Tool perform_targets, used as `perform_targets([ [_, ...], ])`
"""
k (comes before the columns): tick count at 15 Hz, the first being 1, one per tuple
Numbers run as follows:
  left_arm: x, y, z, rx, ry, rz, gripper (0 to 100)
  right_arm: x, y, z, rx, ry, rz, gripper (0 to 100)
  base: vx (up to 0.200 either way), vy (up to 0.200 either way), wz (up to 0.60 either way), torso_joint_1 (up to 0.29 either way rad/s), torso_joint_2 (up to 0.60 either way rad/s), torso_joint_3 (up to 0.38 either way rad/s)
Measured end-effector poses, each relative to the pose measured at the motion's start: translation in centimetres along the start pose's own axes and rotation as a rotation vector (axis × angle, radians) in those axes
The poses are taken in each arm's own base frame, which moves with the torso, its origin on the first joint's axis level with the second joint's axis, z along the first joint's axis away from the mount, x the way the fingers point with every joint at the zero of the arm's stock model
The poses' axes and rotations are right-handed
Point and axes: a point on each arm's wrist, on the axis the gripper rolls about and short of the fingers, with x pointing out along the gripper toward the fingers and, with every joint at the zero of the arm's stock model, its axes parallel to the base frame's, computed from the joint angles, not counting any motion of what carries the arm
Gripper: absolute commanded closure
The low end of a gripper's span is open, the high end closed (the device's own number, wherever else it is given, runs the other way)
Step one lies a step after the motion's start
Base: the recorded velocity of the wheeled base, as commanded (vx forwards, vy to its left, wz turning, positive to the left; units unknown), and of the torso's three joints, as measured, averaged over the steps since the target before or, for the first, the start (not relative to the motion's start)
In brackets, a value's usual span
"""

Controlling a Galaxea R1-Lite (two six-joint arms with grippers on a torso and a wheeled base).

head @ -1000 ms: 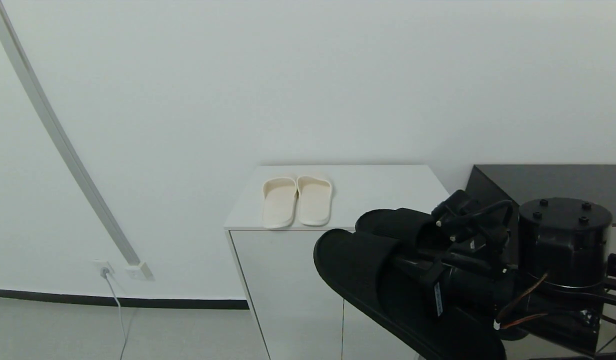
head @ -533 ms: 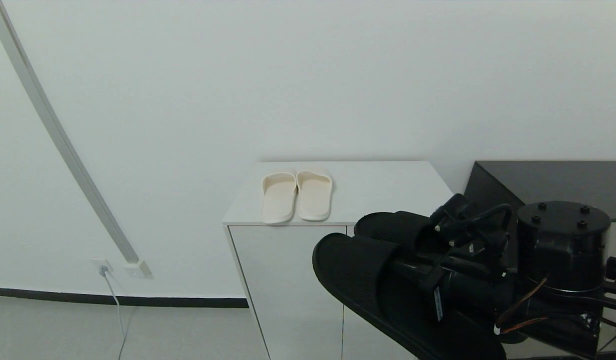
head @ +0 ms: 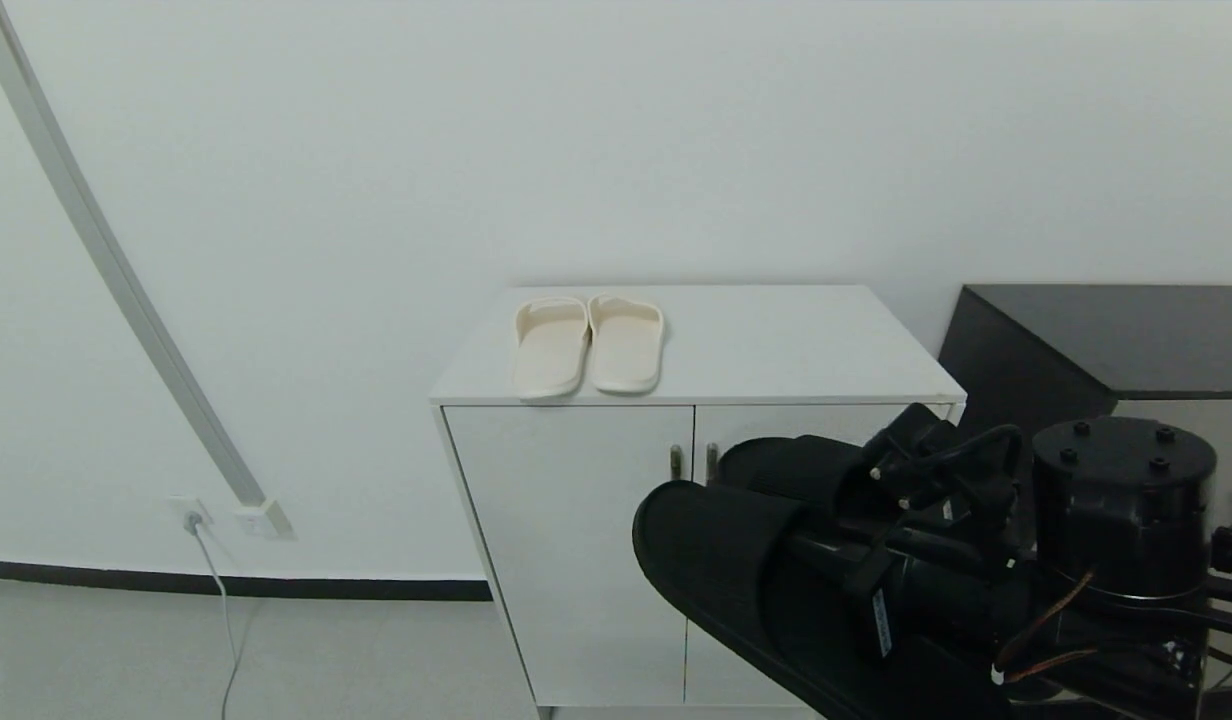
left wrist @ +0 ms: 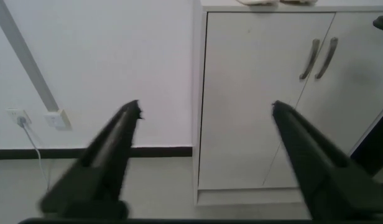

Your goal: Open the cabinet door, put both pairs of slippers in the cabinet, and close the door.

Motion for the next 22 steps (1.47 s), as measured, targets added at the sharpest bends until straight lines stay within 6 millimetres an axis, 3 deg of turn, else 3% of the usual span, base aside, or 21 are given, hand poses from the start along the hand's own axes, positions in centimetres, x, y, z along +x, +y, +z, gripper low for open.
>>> perform_targets([
  [12,0.01,0.0,0.0,-0.004,-0.003,0.001,0,-0.01,0.02,-0.28,-0.005,0.01,-0.001,100,0.0,0.0,0.0,-0.179,0.5,0.321],
  [22,0.01,0.01,-0.01,-0.004,-0.002,0.005,0,0.0,0.03,-0.39,-0.003,0.014,0.001,100,0.0,0.0,0.0,-0.085,0.45,0.368],
])
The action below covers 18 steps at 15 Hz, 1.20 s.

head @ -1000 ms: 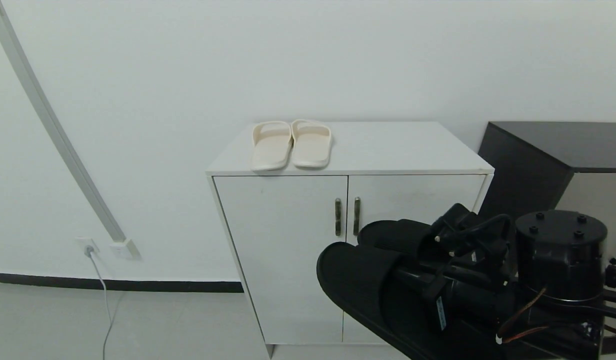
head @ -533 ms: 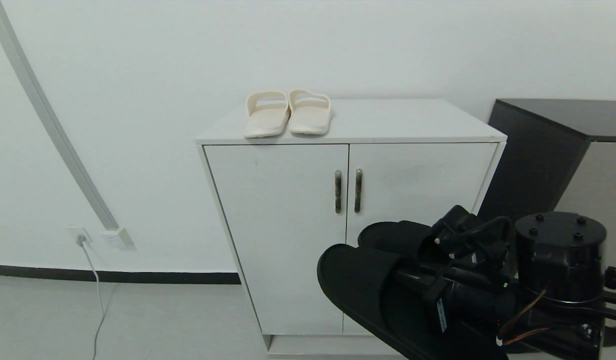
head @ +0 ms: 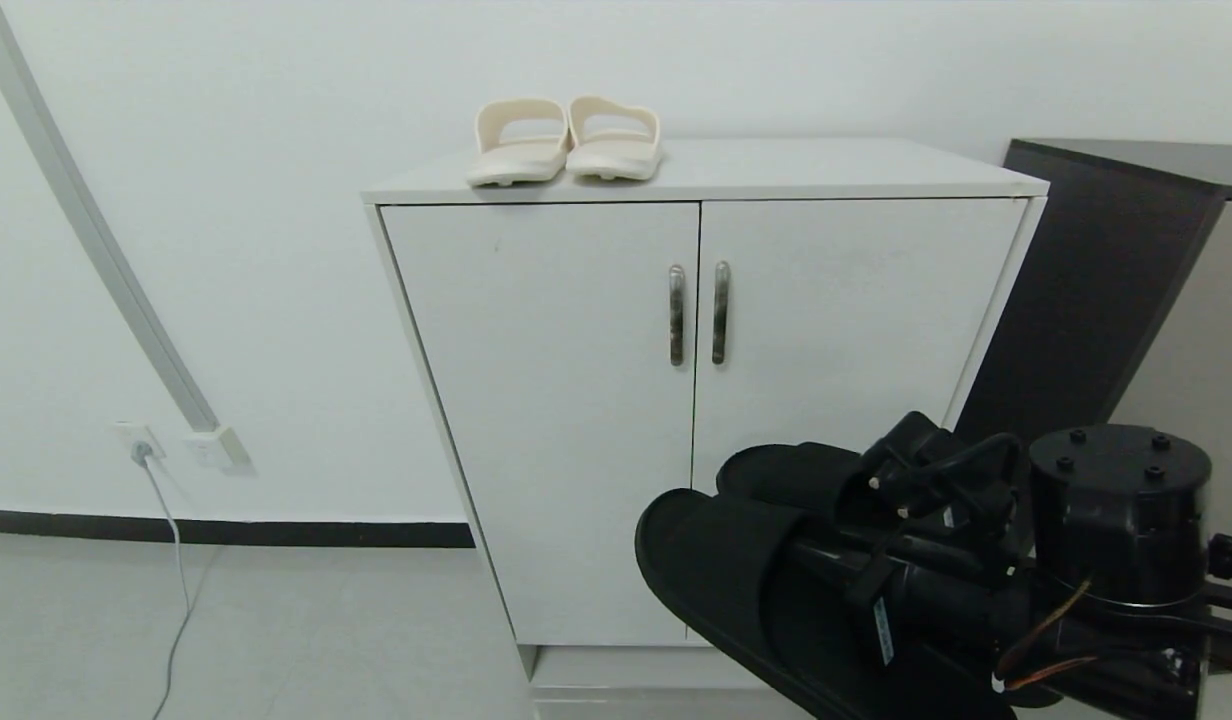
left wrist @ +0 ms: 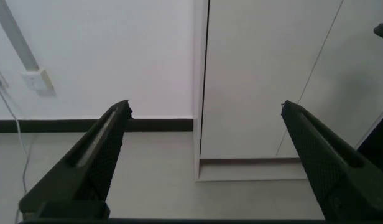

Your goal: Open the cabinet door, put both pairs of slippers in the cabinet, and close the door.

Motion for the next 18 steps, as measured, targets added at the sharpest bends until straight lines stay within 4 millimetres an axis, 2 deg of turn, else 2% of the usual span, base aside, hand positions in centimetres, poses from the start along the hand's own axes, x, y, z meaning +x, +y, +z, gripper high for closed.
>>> perform_targets([
  [10,0.0,0.0,0.1,0.01,0.004,0.003,0,-0.4,0.0,0.0,-0.02,-0.006,-0.003,100,0.0,0.0,0.0,0.0,0.06,0.052],
  [12,-0.2,0.0,1.7,-0.01,-0.027,0.003,0,-0.5,0.0,0.0,-0.026,-0.008,-0.004,100,0.0,0.0,0.0,0.0,0.08,0.046],
  [14,-0.3,-0.1,5.2,-0.031,-0.067,-0.026,0,-0.6,0.0,0.0,-0.038,-0.007,-0.004,100,0.0,0.0,0.0,0.0,0.0,0.0],
  [15,0.1,-0.2,6.2,-0.023,-0.045,-0.069,0,-0.6,0.0,0.0,-0.038,-0.008,-0.001,100,0.0,0.0,0.0,0.0,0.0,0.0],
  [18,1.9,-0.5,7.4,0.025,0.06,-0.207,0,-0.8,0.0,-0.1,-0.038,-0.007,0.01,100,0.0,0.0,0.0,0.0,0.0,0.0],
])
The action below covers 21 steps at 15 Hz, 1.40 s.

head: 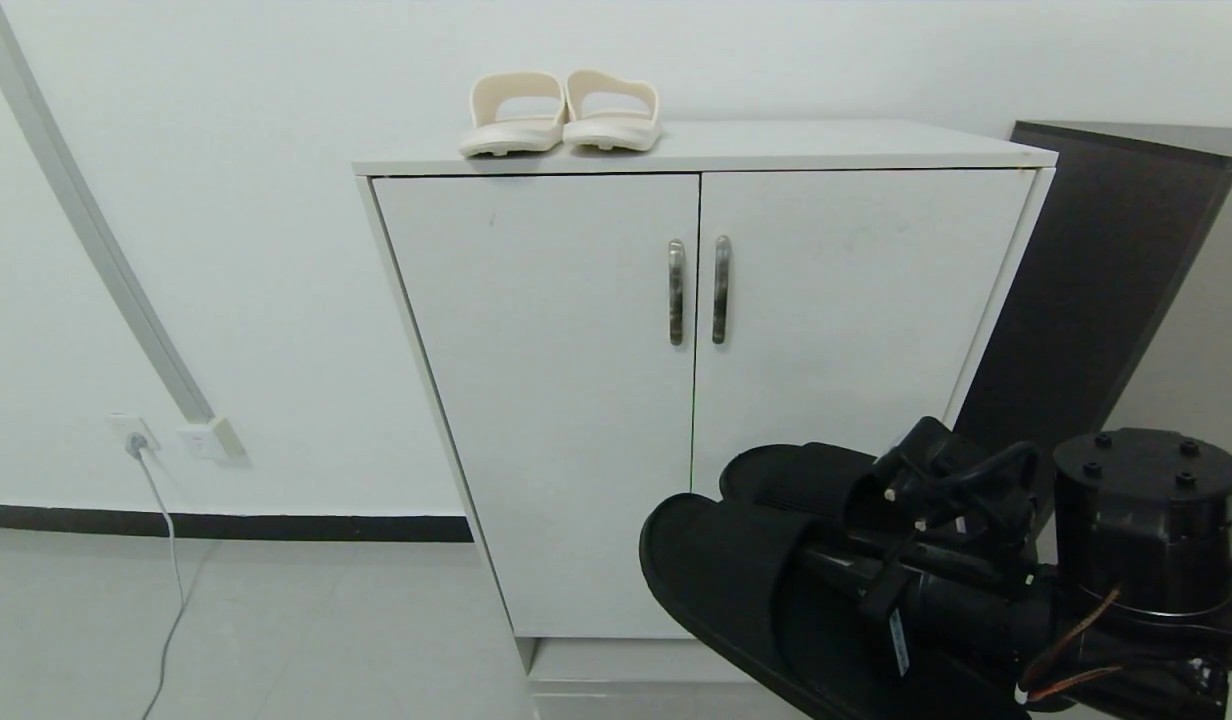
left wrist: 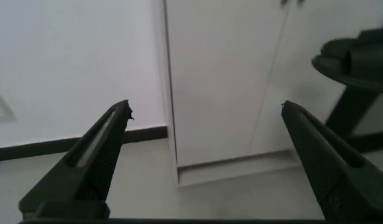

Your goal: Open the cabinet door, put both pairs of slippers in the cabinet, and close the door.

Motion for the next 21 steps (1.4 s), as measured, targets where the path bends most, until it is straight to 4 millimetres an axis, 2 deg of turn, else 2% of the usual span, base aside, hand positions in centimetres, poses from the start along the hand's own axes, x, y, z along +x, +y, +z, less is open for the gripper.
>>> perform_targets([
  [5,3.9,0.4,2.2,-0.002,0.07,-0.195,0,-0.1,0.0,0.0,0.0,-0.001,0.001,100,0.0,0.0,0.0,0.0,0.0,0.0],
  [10,9.9,0.3,5.8,0.002,0.074,-0.414,0,-0.2,0.0,-0.2,-0.001,0.004,0.001,100,0.0,0.0,0.0,0.0,0.0,0.0],
  [13,13.5,-1.7,8.0,0.017,0.042,-0.587,0,-0.2,0.0,-0.2,0.0,-0.012,0.0,100,0.0,0.0,0.0,0.0,0.0,0.0],
  [17,18.5,-4.0,9.8,-0.015,0.049,-0.673,0,-0.1,0.1,-0.5,0.0,-0.004,0.017,100,0.0,0.0,0.0,0.0,0.0,0.0],
  [21,23.4,-7.9,12.8,-0.115,-0.032,-0.799,0,0.0,0.1,-0.9,0.0,0.01,0.02,100,0.0,0.0,0.0,0.0,0.0,0.0],
])
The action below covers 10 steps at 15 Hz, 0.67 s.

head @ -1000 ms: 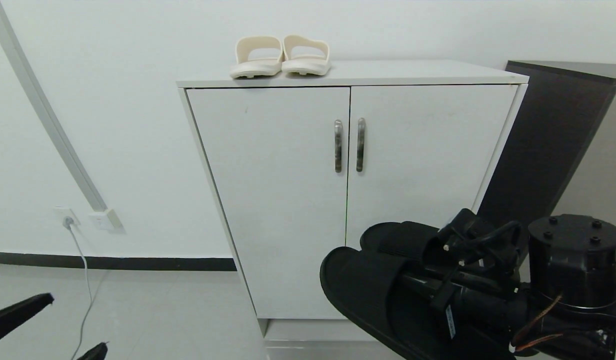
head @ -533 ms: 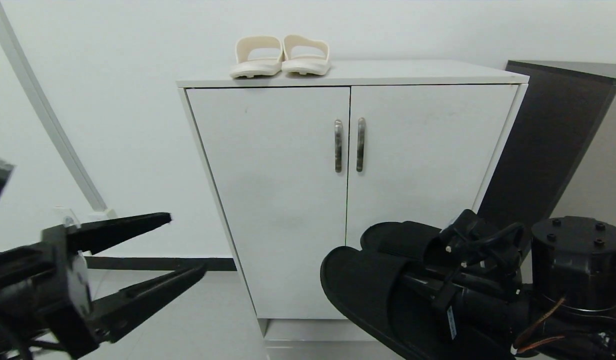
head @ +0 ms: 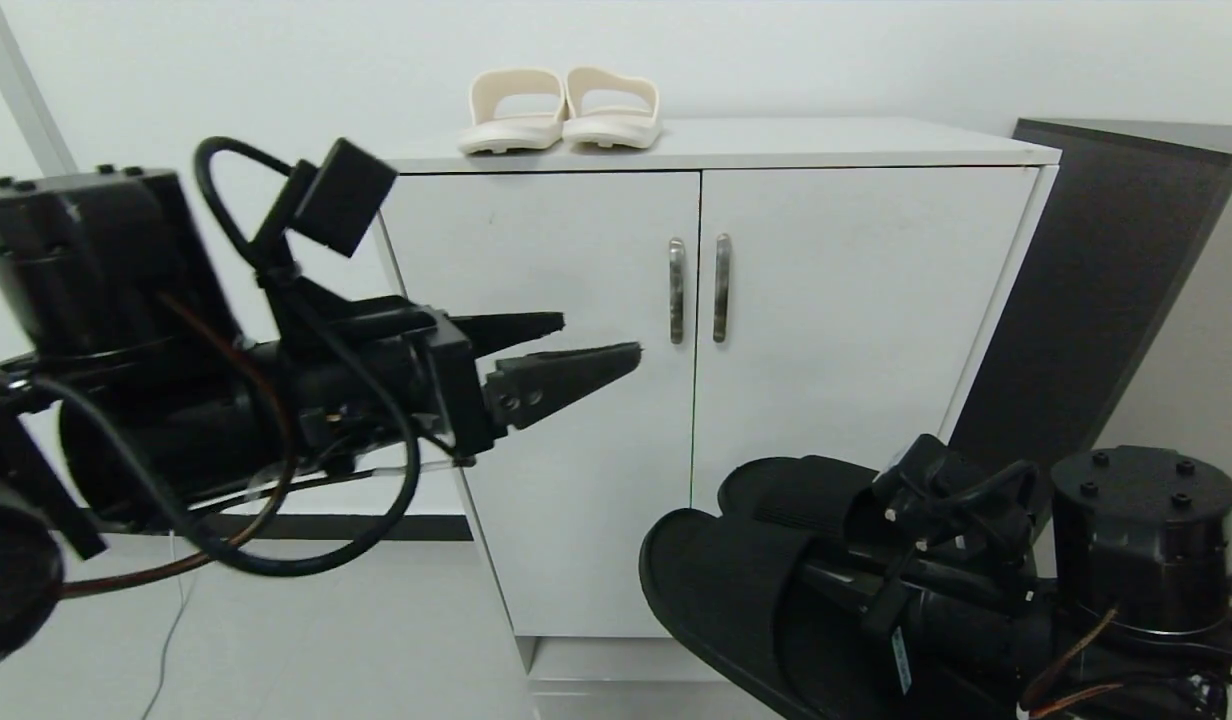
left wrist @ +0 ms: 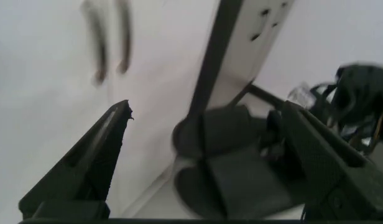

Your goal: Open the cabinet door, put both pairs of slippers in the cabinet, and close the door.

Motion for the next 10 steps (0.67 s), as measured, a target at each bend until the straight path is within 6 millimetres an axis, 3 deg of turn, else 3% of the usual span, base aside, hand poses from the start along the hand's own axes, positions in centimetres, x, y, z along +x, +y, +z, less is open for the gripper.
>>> perform_targets([
  [4,5.6,0.6,1.2,-0.009,-0.025,-0.094,0,0.0,0.0,-0.1,0.0,0.003,0.001,100,0.0,0.0,0.0,0.0,0.0,0.0],
  [10,10.3,2.2,1.6,-0.102,0.014,-0.151,0,0.1,0.0,-0.2,0.0,0.008,0.001,100,0.0,0.0,0.0,0.0,0.0,0.0],
])
